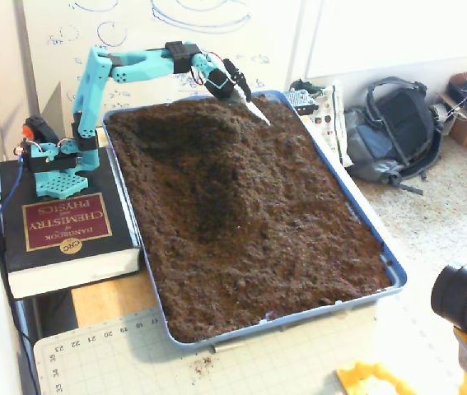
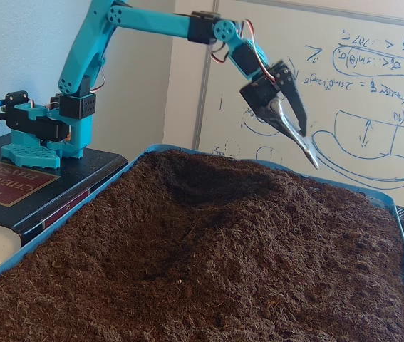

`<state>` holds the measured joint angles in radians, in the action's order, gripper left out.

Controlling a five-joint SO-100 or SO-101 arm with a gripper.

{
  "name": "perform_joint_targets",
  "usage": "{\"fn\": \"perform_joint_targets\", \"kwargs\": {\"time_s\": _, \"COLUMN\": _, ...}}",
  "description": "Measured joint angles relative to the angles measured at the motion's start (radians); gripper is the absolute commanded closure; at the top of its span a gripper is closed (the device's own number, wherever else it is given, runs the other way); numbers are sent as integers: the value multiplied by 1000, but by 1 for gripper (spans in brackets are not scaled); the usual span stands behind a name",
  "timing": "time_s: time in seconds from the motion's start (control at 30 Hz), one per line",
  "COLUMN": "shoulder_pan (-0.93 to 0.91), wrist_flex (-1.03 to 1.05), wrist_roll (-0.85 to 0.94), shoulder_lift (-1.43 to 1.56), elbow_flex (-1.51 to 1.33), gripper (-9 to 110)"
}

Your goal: Build a berm.

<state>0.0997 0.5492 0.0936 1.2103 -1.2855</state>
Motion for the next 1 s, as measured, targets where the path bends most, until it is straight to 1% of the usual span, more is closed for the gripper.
{"fn": "perform_joint_targets", "kwargs": {"time_s": 0.17, "shoulder_pan": 41, "wrist_flex": -106, "wrist_roll": -123, "shoulder_lift": -69, "elbow_flex": 0, "gripper": 101}}
{"fn": "perform_joint_targets", "kwargs": {"time_s": 0.37, "shoulder_pan": 120, "wrist_flex": -225, "wrist_roll": -187, "shoulder_lift": -164, "elbow_flex": 0, "gripper": 101}}
{"fn": "perform_joint_targets", "kwargs": {"time_s": 0.7, "shoulder_pan": 193, "wrist_flex": -535, "wrist_roll": -204, "shoulder_lift": -328, "elbow_flex": -2, "gripper": 101}}
{"fn": "perform_joint_targets", "kwargs": {"time_s": 0.83, "shoulder_pan": 192, "wrist_flex": -601, "wrist_roll": -204, "shoulder_lift": -376, "elbow_flex": -2, "gripper": 101}}
{"fn": "perform_joint_targets", "kwargs": {"time_s": 1.0, "shoulder_pan": 195, "wrist_flex": -630, "wrist_roll": -204, "shoulder_lift": -449, "elbow_flex": -2, "gripper": 101}}
